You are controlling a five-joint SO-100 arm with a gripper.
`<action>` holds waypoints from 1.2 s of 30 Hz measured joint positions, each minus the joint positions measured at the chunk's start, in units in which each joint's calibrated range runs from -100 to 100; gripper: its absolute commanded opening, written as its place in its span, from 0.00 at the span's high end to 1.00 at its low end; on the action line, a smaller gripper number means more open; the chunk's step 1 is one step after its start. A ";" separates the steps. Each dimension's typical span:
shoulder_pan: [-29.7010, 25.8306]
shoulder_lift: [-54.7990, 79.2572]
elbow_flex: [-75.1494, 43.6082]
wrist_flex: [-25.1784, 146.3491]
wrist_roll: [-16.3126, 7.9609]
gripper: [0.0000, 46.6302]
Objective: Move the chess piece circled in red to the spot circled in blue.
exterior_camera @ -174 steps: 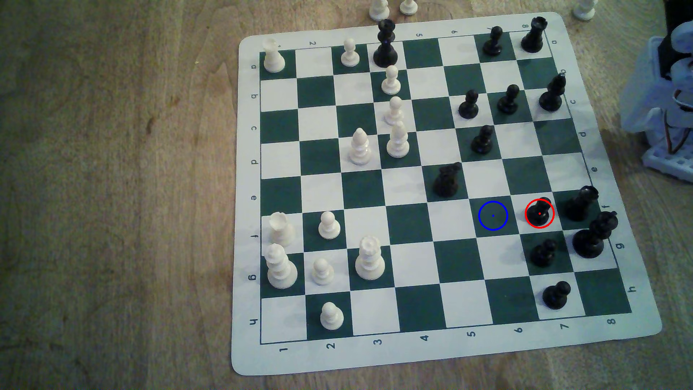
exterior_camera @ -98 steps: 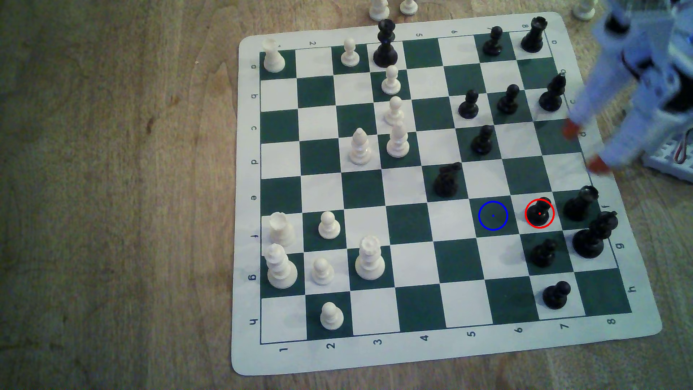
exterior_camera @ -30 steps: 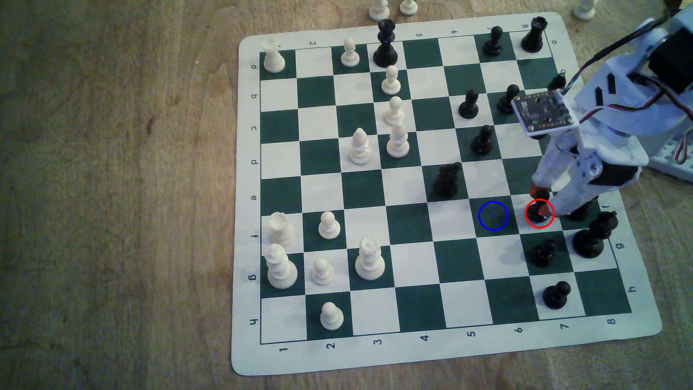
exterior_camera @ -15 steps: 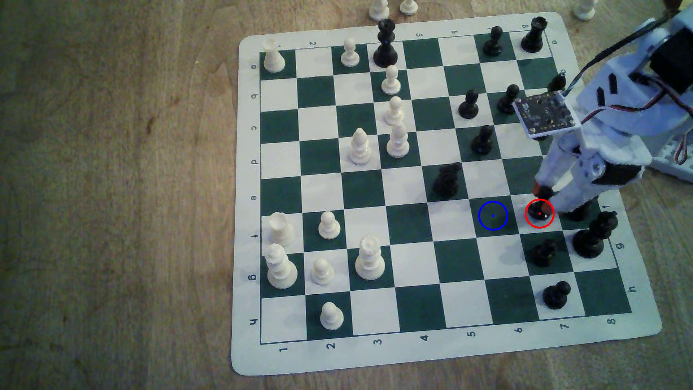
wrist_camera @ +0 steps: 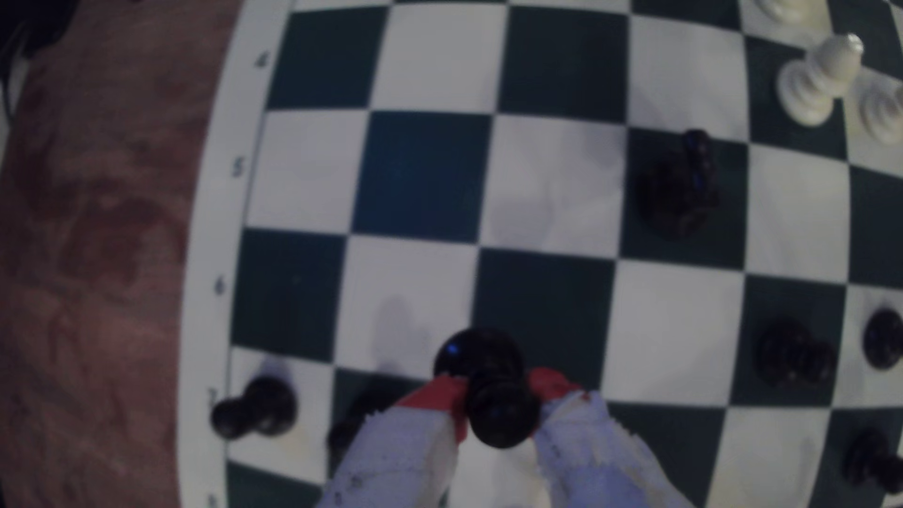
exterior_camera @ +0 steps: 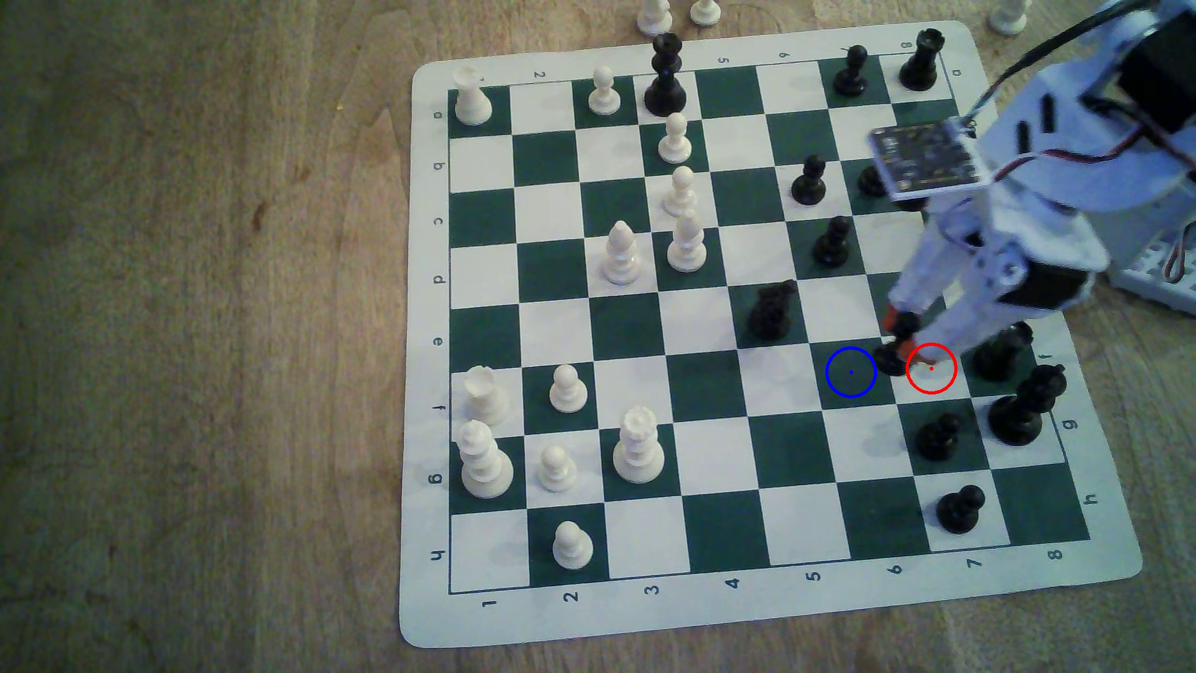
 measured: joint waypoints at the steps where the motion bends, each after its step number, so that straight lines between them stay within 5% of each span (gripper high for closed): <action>1: 0.66 1.26 0.00 -0.80 0.20 0.99; 9: 4.72 11.73 -0.36 -6.22 1.56 0.99; 30: 1.77 15.42 -0.63 -8.92 1.17 0.98; 32: 1.77 15.42 -0.63 -9.08 1.17 0.92; 36: 1.77 15.92 -0.63 -9.24 0.98 0.60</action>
